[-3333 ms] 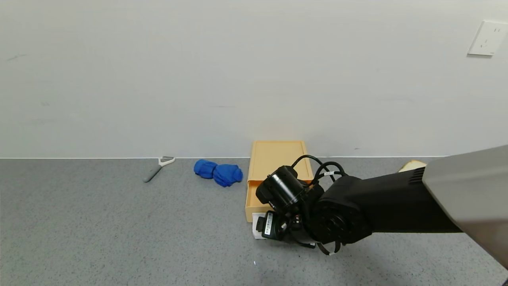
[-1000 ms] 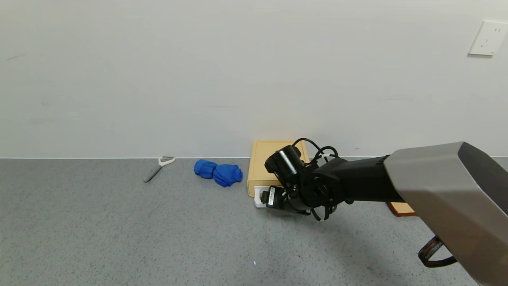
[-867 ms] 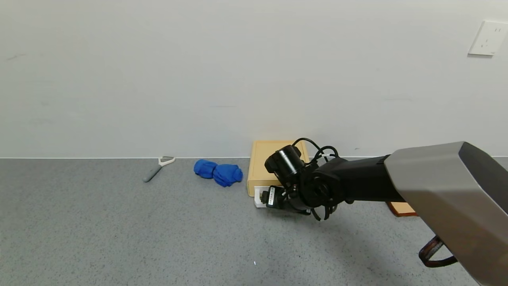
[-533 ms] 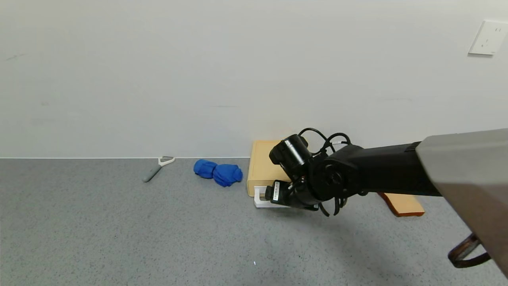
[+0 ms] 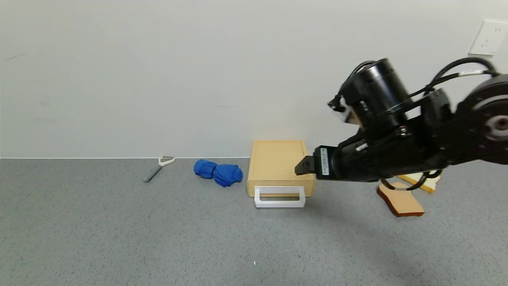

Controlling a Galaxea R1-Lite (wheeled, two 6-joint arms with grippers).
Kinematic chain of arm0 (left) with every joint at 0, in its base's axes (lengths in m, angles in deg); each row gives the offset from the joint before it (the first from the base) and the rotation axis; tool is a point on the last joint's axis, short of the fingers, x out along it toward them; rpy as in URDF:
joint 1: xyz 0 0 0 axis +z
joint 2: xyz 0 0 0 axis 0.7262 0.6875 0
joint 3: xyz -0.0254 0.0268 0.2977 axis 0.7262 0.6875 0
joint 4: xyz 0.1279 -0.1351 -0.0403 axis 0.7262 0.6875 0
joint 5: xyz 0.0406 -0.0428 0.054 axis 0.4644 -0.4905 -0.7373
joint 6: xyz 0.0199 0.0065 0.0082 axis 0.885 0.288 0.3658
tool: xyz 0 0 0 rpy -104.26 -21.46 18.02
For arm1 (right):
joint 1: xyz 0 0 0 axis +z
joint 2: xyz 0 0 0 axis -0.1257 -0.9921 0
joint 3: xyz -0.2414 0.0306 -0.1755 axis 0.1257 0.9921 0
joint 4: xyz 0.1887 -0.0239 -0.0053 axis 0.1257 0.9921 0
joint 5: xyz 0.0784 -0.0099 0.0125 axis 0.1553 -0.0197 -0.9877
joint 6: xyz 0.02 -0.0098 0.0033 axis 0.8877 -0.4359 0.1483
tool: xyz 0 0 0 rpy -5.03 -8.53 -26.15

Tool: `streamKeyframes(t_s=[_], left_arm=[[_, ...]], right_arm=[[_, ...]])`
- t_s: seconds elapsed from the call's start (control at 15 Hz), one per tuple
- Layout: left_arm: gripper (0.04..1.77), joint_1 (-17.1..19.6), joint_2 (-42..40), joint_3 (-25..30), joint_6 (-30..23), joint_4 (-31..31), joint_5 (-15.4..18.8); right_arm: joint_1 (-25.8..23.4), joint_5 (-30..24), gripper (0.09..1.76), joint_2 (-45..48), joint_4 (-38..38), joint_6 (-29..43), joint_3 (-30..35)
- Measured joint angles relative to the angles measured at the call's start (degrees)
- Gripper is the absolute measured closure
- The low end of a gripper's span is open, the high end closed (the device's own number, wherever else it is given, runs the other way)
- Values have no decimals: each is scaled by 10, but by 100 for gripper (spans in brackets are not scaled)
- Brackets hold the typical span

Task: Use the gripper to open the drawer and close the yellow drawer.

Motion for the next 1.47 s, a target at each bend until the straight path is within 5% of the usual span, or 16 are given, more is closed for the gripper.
streamKeyframes(t_s=[0.53, 0.87, 1.47], left_arm=[[9, 0, 0, 0, 0, 0, 0], [9, 0, 0, 0, 0, 0, 0], [9, 0, 0, 0, 0, 0, 0]], right_arm=[[-27, -15, 14, 303, -10, -83, 216], [-43, 77, 14, 498, -5, -125, 331], [-283, 108, 14, 743, 84, -135, 381]])
